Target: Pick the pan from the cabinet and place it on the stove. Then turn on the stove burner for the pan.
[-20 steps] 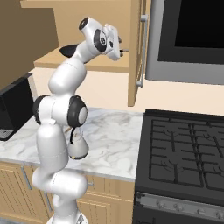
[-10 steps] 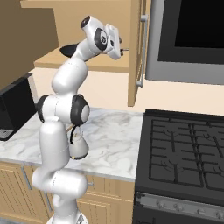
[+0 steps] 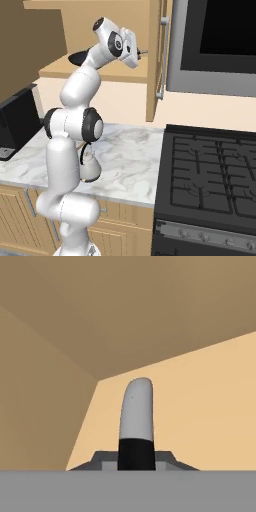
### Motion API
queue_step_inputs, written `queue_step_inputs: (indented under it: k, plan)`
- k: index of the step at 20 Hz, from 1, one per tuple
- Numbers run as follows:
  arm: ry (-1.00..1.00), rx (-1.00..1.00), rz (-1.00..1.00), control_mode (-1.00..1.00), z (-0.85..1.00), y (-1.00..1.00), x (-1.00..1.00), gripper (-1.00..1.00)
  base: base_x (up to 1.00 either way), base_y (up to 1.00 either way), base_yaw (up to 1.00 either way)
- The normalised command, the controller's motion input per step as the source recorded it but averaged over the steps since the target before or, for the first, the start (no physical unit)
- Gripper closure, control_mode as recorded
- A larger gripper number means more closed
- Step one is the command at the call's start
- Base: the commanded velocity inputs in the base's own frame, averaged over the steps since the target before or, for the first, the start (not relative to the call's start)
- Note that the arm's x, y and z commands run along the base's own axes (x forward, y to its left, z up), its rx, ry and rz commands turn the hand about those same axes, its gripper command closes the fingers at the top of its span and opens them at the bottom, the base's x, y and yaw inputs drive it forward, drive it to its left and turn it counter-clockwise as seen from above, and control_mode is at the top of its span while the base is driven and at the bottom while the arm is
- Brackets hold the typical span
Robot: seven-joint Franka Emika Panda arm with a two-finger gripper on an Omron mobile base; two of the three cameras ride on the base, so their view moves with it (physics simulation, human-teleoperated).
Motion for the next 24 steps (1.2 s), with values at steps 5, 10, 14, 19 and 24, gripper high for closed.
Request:
queue_step_inputs:
  k: [5,10,14,19,24]
  plan:
    - [-0.01,0.00,0.00,-1.00,-0.15,0.00,0.01,1.00,0.00,0.00,0.00]
    - [-0.09,0.00,0.01,-1.00,-0.08,0.06,0.00,1.00,0.00,0.00,0.00]
    - [-0.16,0.00,0.02,-1.00,-0.05,0.04,-0.16,1.00,0.00,0.00,0.00]
    - [-0.16,0.00,0.00,-1.00,0.00,0.00,-0.41,1.00,0.00,0.00,0.00]
    - [-0.13,0.00,0.00,-1.00,-0.03,0.00,-0.76,1.00,0.00,0.00,0.00]
